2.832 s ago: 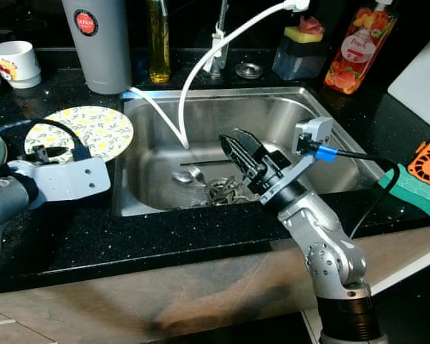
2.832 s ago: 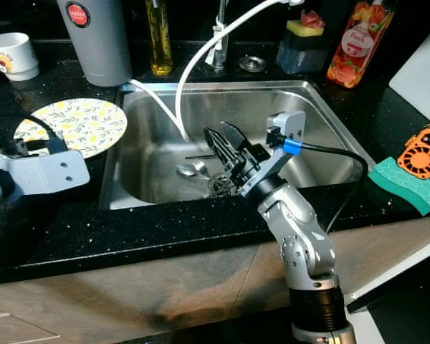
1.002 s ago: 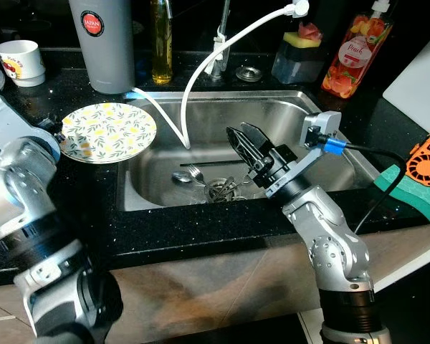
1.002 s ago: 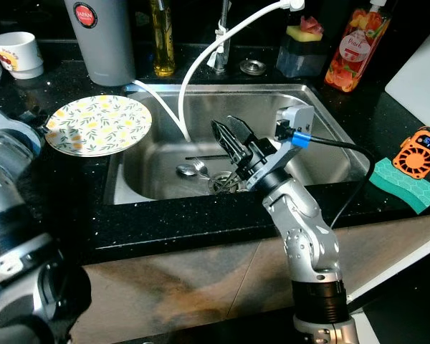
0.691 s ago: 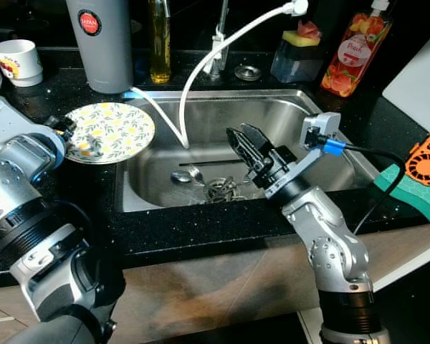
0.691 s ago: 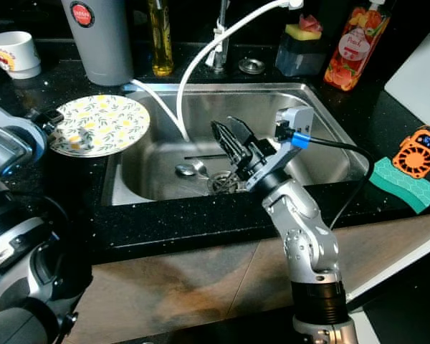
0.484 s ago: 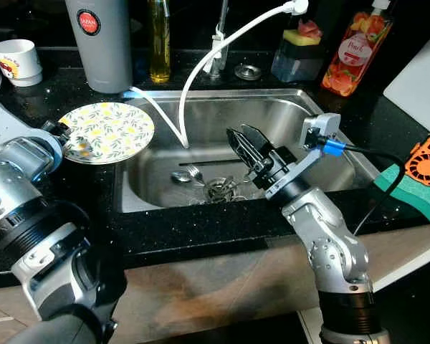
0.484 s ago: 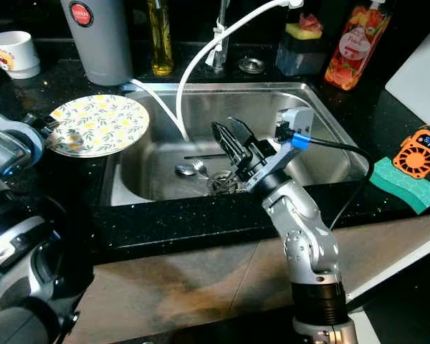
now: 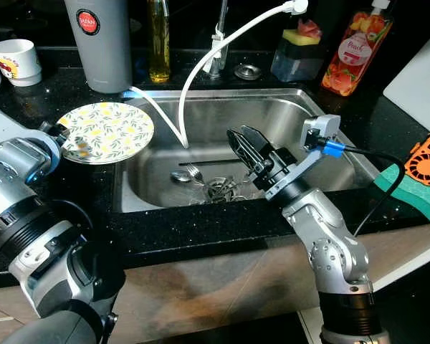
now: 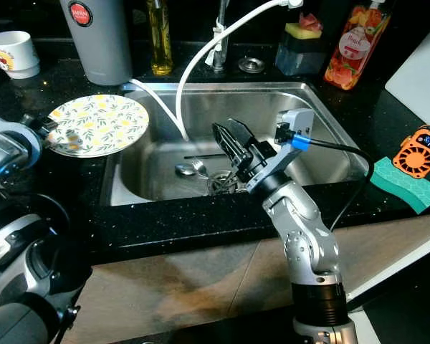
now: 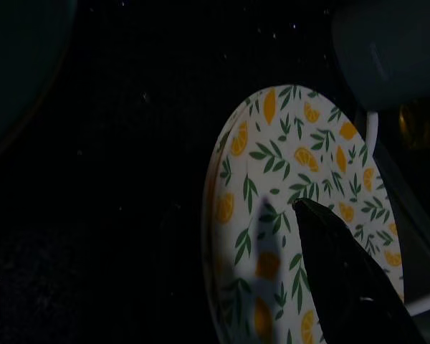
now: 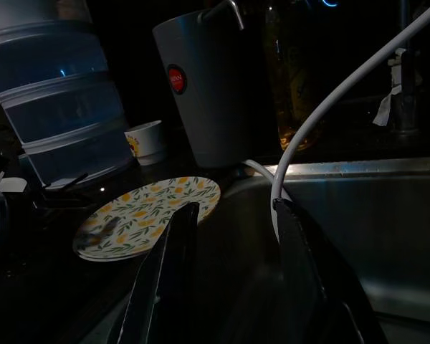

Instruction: Kitchen organization

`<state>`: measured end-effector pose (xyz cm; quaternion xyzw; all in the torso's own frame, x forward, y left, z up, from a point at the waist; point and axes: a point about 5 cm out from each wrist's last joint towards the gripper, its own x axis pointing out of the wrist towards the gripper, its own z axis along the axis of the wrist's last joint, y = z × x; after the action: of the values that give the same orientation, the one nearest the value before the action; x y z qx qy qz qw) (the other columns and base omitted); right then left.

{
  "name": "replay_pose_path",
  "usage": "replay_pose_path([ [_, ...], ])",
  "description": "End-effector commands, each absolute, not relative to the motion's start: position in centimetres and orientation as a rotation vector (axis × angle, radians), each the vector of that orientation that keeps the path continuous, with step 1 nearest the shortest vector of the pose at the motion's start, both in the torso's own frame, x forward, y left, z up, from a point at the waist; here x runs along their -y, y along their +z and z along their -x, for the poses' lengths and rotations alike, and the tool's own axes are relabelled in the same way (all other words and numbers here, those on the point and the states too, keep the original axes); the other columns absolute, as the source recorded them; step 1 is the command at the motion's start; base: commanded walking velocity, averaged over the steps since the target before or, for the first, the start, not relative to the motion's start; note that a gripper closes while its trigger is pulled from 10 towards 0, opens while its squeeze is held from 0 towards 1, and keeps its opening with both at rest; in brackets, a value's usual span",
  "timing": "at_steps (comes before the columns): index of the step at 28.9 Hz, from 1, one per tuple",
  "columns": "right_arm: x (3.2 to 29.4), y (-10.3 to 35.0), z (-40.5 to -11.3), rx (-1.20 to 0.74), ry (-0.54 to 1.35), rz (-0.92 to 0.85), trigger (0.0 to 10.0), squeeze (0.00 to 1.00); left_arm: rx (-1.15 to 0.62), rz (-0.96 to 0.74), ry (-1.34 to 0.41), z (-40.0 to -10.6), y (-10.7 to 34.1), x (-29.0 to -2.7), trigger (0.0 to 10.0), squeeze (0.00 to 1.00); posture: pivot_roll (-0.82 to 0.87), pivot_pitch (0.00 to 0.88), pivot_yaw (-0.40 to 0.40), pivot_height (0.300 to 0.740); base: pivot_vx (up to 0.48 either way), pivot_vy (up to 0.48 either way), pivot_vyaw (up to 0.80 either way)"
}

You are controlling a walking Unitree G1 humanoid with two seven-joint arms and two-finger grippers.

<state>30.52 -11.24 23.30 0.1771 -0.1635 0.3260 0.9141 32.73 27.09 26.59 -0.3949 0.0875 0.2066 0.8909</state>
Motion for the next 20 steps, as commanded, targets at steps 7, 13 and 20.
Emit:
replay_pose_path([
  [7, 11.4, 23.2, -30.5, 0.332, 0.667, -0.364, 10.0, 0.0, -0.269, 0.966, 0.36, -33.9, 24.3, -26.1, 6.0, 0.0, 0.13, 0.075, -0.053, 0.74, 0.0, 0.0, 0.0],
  [13, 11.4, 23.3, -30.5, 0.336, 0.665, -0.362, 10.0, 0.0, -0.265, 1.105, 0.29, -34.8, 23.5, -26.1, 0.0, 0.0, 0.13, 0.073, -0.052, 0.74, 0.0, 0.0, 0.0],
  [20, 11.6, 23.4, -30.4, 0.337, 0.659, -0.359, 10.0, 0.0, -0.218, 1.118, 0.341, -34.8, 23.3, -27.0, 0.0, 0.0, 0.11, 0.073, -0.053, 0.74, 0.0, 0.0, 0.0],
])
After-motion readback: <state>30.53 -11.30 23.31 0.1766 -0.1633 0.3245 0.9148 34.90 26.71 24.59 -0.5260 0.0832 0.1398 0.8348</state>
